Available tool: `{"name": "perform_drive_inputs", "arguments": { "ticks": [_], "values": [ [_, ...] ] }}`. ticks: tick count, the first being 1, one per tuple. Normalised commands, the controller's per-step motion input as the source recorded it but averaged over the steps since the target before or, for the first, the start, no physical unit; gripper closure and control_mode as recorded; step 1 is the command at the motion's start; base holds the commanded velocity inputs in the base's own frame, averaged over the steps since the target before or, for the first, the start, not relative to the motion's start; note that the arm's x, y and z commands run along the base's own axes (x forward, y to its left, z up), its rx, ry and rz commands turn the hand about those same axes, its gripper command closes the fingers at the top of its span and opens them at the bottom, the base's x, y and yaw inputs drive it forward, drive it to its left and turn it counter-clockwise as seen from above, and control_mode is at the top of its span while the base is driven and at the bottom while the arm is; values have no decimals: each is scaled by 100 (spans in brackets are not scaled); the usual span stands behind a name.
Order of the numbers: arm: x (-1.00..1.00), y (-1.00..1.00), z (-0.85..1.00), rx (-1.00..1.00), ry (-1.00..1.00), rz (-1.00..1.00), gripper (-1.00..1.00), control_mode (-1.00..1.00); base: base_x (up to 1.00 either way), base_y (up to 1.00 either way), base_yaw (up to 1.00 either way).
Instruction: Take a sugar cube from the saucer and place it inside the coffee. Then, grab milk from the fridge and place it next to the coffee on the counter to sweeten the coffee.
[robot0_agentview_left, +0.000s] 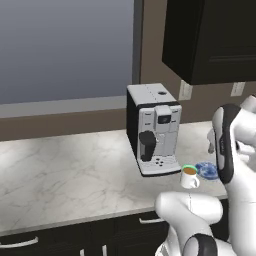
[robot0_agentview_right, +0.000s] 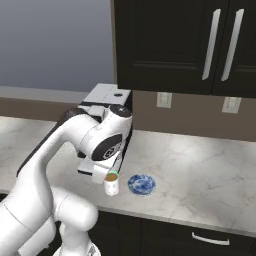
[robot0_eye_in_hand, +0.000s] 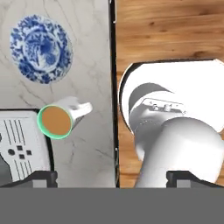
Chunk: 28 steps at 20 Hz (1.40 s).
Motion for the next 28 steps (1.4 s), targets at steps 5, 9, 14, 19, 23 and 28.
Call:
{"name": "perform_drive_inputs", "arguments": {
  "ticks": [5, 9, 14, 19, 23, 28],
  "values": [
    [-99, 2, 65, -18, -19, 21, -100, -100, 0, 0, 0],
    [-76, 54, 33, -24, -12, 45, -100, -100, 0, 0, 0],
    [-12, 81, 31, -26, -9, 54, -100, -100, 0, 0, 0],
    [2, 45, -2, -13, 1, 42, -100, -100, 0, 0, 0],
    [3, 3, -1, -1, 0, 1, -100, -100, 0, 0, 0],
    [4, -3, -2, 0, 1, 1, -100, 100, -18, 0, 5]
  ]
}}
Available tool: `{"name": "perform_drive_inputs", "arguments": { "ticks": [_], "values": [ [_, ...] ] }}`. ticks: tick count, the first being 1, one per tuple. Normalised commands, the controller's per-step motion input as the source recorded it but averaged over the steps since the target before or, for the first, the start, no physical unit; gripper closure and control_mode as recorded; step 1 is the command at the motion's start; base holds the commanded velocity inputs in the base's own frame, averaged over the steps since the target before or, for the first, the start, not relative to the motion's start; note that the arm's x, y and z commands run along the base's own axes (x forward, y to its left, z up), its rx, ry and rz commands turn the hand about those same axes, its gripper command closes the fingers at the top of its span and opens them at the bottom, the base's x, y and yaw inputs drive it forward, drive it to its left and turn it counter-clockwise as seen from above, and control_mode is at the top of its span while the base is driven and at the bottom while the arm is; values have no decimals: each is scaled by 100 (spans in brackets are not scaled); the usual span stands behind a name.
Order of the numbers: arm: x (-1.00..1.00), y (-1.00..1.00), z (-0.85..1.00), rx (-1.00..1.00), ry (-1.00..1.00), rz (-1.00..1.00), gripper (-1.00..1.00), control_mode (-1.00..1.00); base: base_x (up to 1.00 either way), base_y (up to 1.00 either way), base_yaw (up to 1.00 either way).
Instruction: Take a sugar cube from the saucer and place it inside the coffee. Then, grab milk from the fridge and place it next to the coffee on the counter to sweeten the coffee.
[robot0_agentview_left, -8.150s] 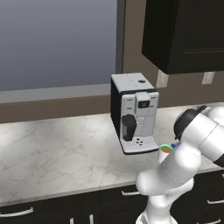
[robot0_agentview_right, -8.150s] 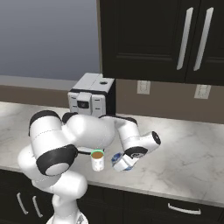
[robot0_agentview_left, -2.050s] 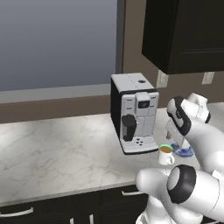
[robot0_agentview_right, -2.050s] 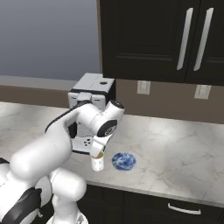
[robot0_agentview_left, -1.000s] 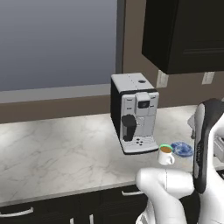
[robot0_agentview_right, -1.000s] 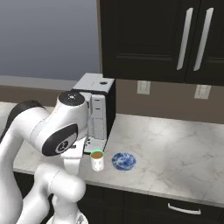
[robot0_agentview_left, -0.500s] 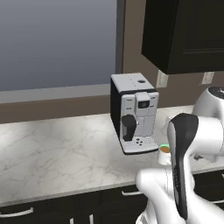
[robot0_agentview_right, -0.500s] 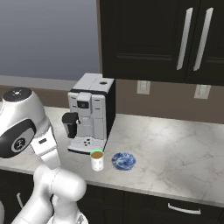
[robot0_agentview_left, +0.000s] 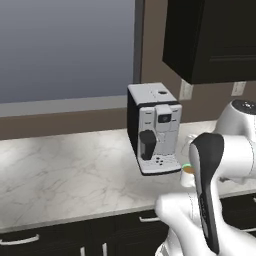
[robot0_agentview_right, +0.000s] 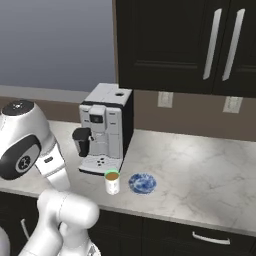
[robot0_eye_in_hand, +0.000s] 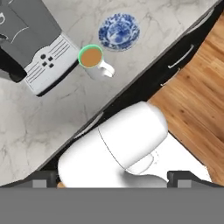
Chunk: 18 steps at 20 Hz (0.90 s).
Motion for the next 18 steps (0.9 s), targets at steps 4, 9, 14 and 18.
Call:
{"name": "perform_drive_inputs", "arguments": {
  "ticks": [4, 9, 14, 18],
  "values": [
    [0, 0, 0, 0, 0, 0, -100, 100, -100, 14, 27],
    [0, 0, 0, 0, 0, 0, -100, 100, -53, 82, 50],
    [0, 0, 0, 0, 0, 0, -100, 100, -10, 84, 68],
    [0, 0, 0, 0, 0, 0, -100, 100, -5, 60, 79]
  ]
}}
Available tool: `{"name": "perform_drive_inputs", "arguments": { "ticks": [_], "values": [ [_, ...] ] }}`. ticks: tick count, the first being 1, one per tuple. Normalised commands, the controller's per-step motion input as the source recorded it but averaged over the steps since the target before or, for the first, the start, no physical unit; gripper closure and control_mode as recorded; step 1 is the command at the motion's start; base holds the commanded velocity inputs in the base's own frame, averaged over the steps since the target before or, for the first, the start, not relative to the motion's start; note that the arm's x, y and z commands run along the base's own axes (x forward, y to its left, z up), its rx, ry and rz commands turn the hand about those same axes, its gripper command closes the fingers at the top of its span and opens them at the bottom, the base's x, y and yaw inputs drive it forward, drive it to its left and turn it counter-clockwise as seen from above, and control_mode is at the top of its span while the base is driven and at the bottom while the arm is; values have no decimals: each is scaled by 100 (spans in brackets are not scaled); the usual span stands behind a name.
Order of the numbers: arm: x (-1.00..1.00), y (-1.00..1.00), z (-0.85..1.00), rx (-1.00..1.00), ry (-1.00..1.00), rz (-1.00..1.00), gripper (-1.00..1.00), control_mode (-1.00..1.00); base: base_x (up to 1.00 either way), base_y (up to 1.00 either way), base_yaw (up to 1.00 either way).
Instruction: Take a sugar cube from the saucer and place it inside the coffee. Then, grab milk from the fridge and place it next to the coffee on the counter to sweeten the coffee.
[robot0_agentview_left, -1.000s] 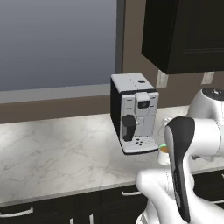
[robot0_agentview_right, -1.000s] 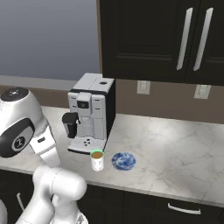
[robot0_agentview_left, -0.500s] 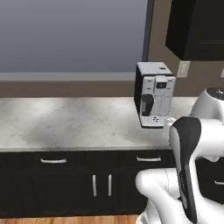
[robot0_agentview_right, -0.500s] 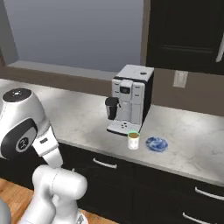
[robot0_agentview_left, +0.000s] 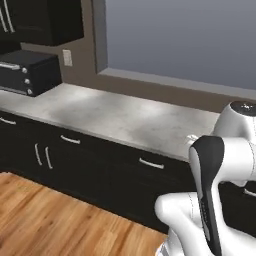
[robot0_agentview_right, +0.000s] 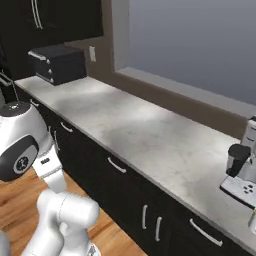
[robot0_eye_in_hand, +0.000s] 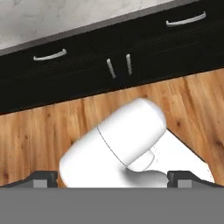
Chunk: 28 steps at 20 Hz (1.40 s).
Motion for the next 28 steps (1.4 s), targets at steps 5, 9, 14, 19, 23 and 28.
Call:
{"name": "perform_drive_inputs", "arguments": {
  "ticks": [5, 9, 14, 19, 23, 28],
  "values": [
    [0, 0, 0, 0, 0, 0, -100, 100, -2, 58, 80],
    [0, 0, 0, 0, 0, 0, -100, 100, -1, 38, 86],
    [0, 0, 0, 0, 0, 0, -100, 100, -5, 27, 90],
    [0, 0, 0, 0, 0, 0, -100, 100, -3, 23, 90],
    [0, 0, 0, 0, 0, 0, -100, 100, 1, 50, 72],
    [0, 0, 0, 0, 0, 0, -100, 100, 26, 54, 65]
  ]
}}
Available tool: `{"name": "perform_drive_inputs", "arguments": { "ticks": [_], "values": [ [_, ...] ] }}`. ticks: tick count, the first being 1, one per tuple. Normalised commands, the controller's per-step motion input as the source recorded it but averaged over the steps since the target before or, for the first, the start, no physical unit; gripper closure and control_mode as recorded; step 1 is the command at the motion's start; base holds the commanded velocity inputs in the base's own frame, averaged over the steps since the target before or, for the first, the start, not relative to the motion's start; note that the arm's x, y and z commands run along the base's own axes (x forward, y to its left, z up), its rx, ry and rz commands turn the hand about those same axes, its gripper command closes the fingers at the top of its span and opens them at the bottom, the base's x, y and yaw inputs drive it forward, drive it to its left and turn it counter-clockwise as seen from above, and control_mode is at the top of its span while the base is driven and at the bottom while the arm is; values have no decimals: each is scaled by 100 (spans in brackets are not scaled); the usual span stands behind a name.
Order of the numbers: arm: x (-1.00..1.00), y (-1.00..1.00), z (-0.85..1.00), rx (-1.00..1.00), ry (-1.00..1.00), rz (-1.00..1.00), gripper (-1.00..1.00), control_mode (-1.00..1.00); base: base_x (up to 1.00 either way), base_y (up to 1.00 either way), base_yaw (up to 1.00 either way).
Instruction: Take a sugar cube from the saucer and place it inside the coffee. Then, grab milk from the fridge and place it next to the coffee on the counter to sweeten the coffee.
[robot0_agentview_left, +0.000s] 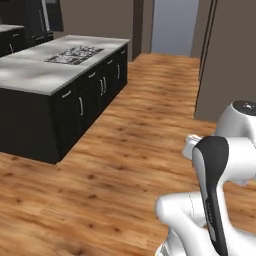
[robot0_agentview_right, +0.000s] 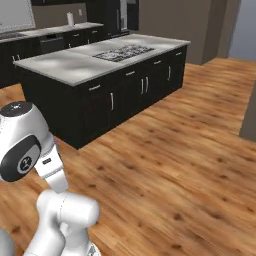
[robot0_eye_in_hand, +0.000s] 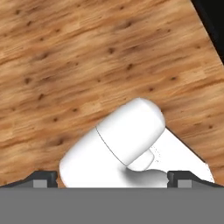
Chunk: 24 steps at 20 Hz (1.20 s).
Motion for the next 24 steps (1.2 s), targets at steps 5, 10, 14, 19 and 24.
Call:
{"name": "perform_drive_inputs", "arguments": {
  "ticks": [5, 10, 14, 19, 24],
  "values": [
    [0, 0, 0, 0, 0, 0, -100, 100, 73, 24, 42],
    [0, 0, 0, 0, 0, 0, -100, 100, 68, 1, 32],
    [0, 0, 0, 0, 0, 0, -100, 100, 87, -3, 11],
    [0, 0, 0, 0, 0, 0, -100, 100, 100, -52, 0],
    [0, 0, 0, 0, 0, 0, -100, 100, 100, -77, -5]
  ]
}}
